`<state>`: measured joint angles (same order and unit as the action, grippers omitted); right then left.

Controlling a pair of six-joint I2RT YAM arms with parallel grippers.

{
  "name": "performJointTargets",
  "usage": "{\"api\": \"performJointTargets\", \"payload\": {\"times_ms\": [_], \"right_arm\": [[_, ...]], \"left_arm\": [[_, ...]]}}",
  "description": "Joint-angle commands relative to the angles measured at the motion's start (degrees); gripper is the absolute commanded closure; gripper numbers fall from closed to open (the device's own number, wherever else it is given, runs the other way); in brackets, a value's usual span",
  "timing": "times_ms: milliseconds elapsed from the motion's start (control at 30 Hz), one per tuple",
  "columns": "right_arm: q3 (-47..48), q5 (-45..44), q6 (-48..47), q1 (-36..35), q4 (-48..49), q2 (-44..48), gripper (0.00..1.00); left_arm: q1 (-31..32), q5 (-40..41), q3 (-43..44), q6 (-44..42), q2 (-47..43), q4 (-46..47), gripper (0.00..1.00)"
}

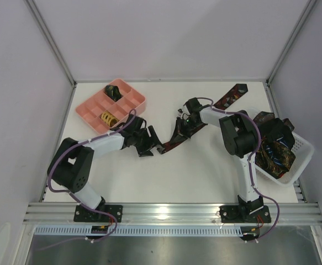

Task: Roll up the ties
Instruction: Roll the tie

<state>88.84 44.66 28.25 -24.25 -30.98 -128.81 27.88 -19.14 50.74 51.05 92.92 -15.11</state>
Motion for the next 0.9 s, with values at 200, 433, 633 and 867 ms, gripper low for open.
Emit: {"api": "performJointTargets", "payload": {"times_ms": [200, 433, 633, 867], "right_arm": [[-1.30, -5.64, -1.18, 0.26, 0.83, -0.65, 1.00], [-1.30, -5.47, -1.09, 0.34, 1.10, -0.65, 1.00], [-1.30, -5.55, -1.09, 0.26, 1.19, -0.91, 1.00], [-1.47, -5.82, -1.18, 0.26, 0.92, -0.91, 1.00]], "left_arm": [[0.16, 0.59, 0.41, 16.53, 3.93, 3.95, 0.25], [0.16, 1.73, -0.64, 20.58, 4.98, 5.09, 0.31], [0.25, 1.65, -0.56, 21.64, 6.74, 5.97, 0.37], [0.33, 1.38, -0.12, 21.82, 7.88, 7.03, 0.49]]}}
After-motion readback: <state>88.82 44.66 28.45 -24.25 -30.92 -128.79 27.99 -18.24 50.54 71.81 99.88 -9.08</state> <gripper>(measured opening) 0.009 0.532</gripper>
